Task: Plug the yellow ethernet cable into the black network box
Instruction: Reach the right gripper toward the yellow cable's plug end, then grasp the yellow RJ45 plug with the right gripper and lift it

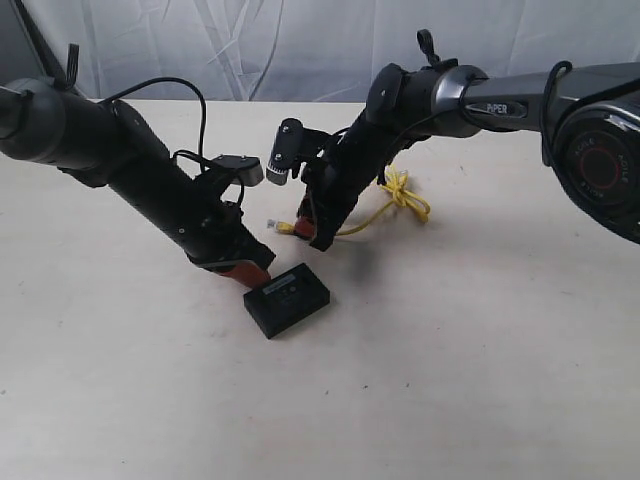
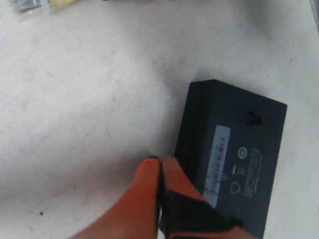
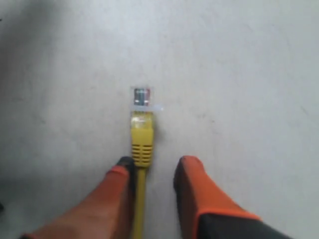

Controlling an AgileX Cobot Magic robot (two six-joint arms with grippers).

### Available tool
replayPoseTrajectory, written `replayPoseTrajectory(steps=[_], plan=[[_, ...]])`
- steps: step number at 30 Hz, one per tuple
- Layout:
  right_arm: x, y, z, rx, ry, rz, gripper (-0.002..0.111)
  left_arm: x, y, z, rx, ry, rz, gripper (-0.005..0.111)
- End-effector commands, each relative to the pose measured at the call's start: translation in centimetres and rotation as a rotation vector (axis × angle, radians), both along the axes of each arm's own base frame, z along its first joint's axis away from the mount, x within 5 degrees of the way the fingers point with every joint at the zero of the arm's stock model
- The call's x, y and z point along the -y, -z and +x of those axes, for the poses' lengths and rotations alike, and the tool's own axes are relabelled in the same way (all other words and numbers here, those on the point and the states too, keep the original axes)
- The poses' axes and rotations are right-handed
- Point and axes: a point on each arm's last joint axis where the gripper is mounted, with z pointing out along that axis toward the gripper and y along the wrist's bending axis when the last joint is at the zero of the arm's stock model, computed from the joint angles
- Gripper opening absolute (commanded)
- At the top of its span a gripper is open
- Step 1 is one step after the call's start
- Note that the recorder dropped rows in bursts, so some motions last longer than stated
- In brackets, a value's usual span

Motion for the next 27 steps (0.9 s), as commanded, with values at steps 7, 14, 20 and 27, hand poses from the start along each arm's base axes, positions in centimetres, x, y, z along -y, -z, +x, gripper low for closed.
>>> replayPoseTrajectory(steps=[7, 14, 20, 27], plan=[[1.4, 0.3, -0.1, -0.031, -0.013, -0.092, -0.001, 0.1, 0.0, 0.0, -0.002, -0.005, -0.004, 0.0], [5.7, -2.8, 0.6, -0.104, 0.074, -0.169, -0.001, 0.1, 0.1, 0.2, 0.015, -0.016, 0.002, 0.0], [7.7, -5.5, -1.2, -0.106, 0.113, -0.181, -0.001, 0.1, 0.1, 0.2, 0.018, -0.018, 0.003, 0.0], [9.7, -6.8, -6.0, -0.135, 0.198, -0.197, -0.001, 0.0, 0.1, 0.3, 0.026, -0.023, 0.006, 0.0]])
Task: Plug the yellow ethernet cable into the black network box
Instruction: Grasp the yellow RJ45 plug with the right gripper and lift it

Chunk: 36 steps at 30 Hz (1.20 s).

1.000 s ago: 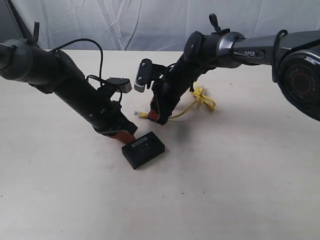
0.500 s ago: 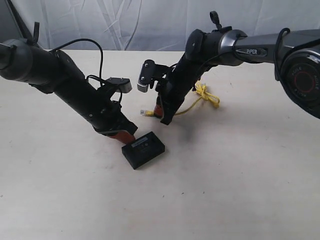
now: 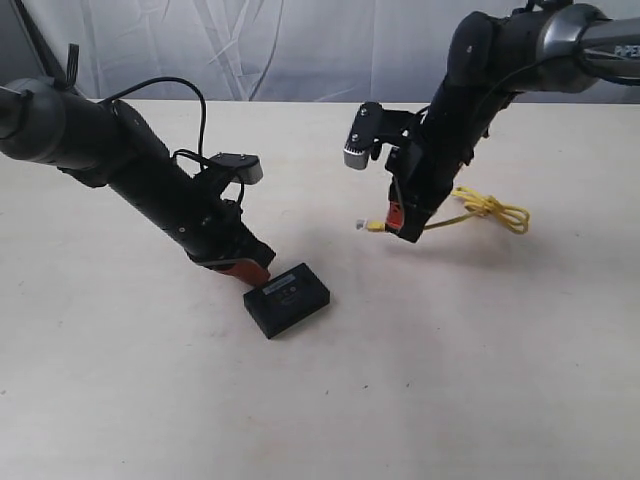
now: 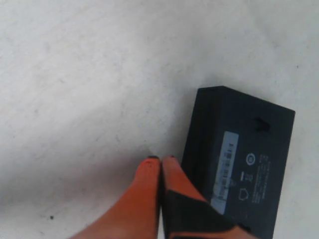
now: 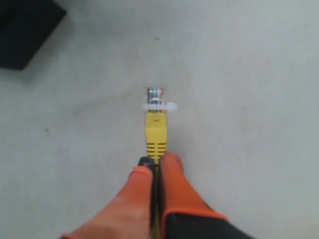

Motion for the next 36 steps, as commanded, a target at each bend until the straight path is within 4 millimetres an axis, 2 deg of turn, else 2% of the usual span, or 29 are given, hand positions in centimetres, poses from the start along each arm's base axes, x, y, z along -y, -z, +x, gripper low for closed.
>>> replayPoseTrajectory(steps=[1, 7, 11, 15, 23, 32, 35, 36], plan=[[1.5, -1.0, -3.2, -0.011, 0.08, -0.014, -0.001, 0.1, 0.0, 0.1, 0.008, -0.012, 0.0, 0.0], [2.5, -1.5, -7.8, -0.052, 0.203, 0.01, -0.001, 0.1, 0.1, 0.3, 0.021, -0.021, 0.003, 0.0], [2.3, 0.2, -10.8, -0.068, 0.256, -0.01, -0.001, 0.1, 0.0, 0.3, 0.023, -0.028, 0.0, 0.0], [1.3, 1.9, -12.5, -0.042, 0.315, -0.003, -0.001, 0.1, 0.1, 0.2, 0.019, -0.016, 0.003, 0.0], [-1.2, 2.2, -13.5, 0.001, 0.328, 0.044, -0.001, 0.0, 0.1, 0.3, 0.045, 0.0, 0.008, 0.0], [-1.3, 3.0, -13.3, -0.015, 0.341, 0.037, -0.001, -0.1, 0.2, 0.6, 0.071, -0.004, 0.024, 0.0], [-1.3, 3.0, -13.4, -0.02, 0.341, 0.034, 0.006, -0.1, 0.2, 0.6, 0.071, -0.004, 0.024, 0.0], [-1.3, 3.0, -13.4, -0.02, 0.341, 0.034, 0.012, -0.1, 0.2, 0.6, 0.071, -0.004, 0.024, 0.0]])
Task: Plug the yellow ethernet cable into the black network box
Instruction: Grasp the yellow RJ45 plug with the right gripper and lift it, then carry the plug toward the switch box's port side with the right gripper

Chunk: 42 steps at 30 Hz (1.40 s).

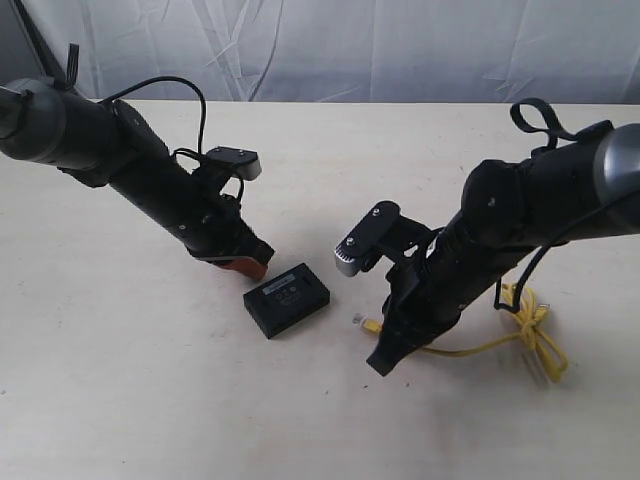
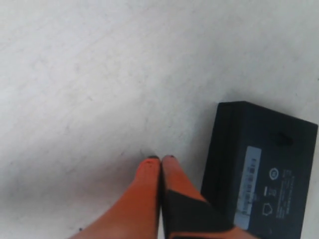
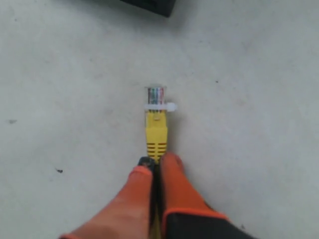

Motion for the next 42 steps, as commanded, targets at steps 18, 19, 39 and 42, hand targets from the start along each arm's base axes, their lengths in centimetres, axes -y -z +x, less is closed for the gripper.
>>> replayPoseTrajectory(steps=[18, 19, 39, 42], plan=[[-0.5, -0.2, 0.3, 0.034, -0.038, 0.019, 0.05, 0.1, 0.1, 0.0, 0.005, 0.007, 0.004, 0.0], [-0.6, -0.2, 0.2, 0.034, -0.047, 0.017, 0.05, 0.1, 0.1, 0.0, 0.006, 0.009, 0.005, 0.0], [-1.5, 3.5, -0.3, -0.004, -0.13, -0.045, 0.041, 0.0, 0.1, 0.0, 0.005, 0.014, 0.009, 0.0], [-1.4, 3.5, -0.7, -0.057, -0.133, -0.053, 0.013, 0.0, 0.1, 0.0, 0.005, 0.014, 0.009, 0.0]])
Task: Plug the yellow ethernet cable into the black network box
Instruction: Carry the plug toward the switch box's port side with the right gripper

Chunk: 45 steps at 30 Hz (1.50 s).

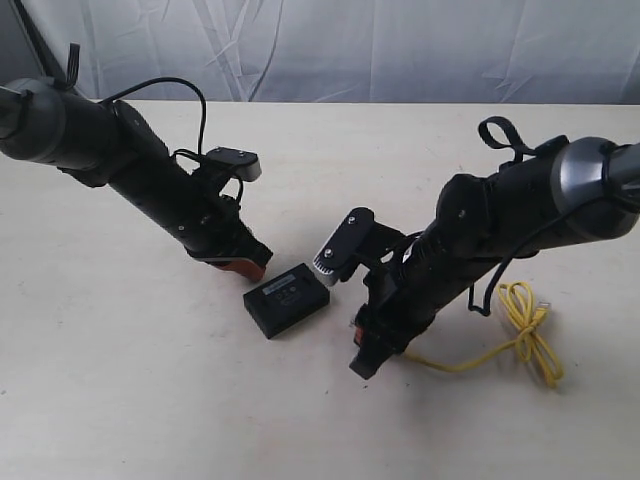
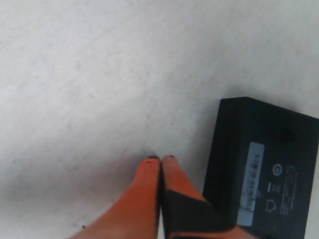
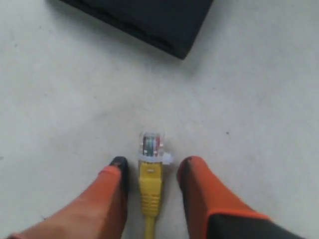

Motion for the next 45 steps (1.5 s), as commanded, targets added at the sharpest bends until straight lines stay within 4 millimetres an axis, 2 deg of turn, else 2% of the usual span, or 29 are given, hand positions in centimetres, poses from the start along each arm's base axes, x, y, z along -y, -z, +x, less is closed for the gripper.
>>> replayPoseTrajectory(steps=[1, 3, 6, 8, 9, 16, 22, 28, 29, 33, 40, 45], plan=[[0.4, 1.5, -1.0, -0.109, -0.022, -0.051, 0.01, 0.1, 0.0, 0.0, 0.0, 0.001, -0.001, 0.0], [0.5, 1.5, -1.1, -0.118, -0.024, -0.053, 0.013, 0.1, 0.0, 0.0, 0.0, 0.001, -0.001, 0.0], [0.5, 1.5, -1.1, -0.121, -0.025, -0.054, 0.047, 0.1, 0.0, 0.0, 0.0, 0.001, -0.001, 0.0], [0.5, 1.5, -1.2, -0.127, -0.032, -0.059, 0.062, 0.1, 0.0, 0.0, 0.0, 0.001, -0.001, 0.0], [0.6, 1.5, -1.2, -0.128, -0.048, -0.07, 0.064, 0.1, 0.0, 0.0, 0.0, 0.001, -0.001, 0.0], [1.2, 1.6, -1.2, -0.102, -0.155, -0.144, 0.043, 0.1, 0.0, 0.0, -0.001, 0.003, 0.0, 0.0], [1.8, 1.7, -1.2, -0.103, -0.217, -0.196, 0.042, 0.1, 0.0, 0.0, -0.001, 0.003, 0.0, 0.0], [2.3, 1.7, -0.8, -0.127, -0.148, -0.169, 0.041, 0.1, 0.1, 0.0, -0.001, 0.005, 0.001, 0.0], [2.3, 1.7, -0.8, -0.129, -0.143, -0.165, 0.038, 0.1, 0.1, 0.0, -0.001, 0.005, 0.001, 0.0], [2.0, 1.7, -0.9, -0.144, -0.115, -0.136, 0.0, 0.1, 0.1, 0.0, -0.001, 0.005, 0.001, 0.0], [1.6, 1.4, -1.0, -0.162, -0.063, -0.088, -0.001, 0.1, 0.1, 0.0, -0.001, 0.005, 0.001, 0.0], [1.3, -1.0, -1.0, -0.213, 0.066, -0.051, -0.001, 0.1, 0.1, 0.0, 0.003, 0.0, 0.001, 0.0]])
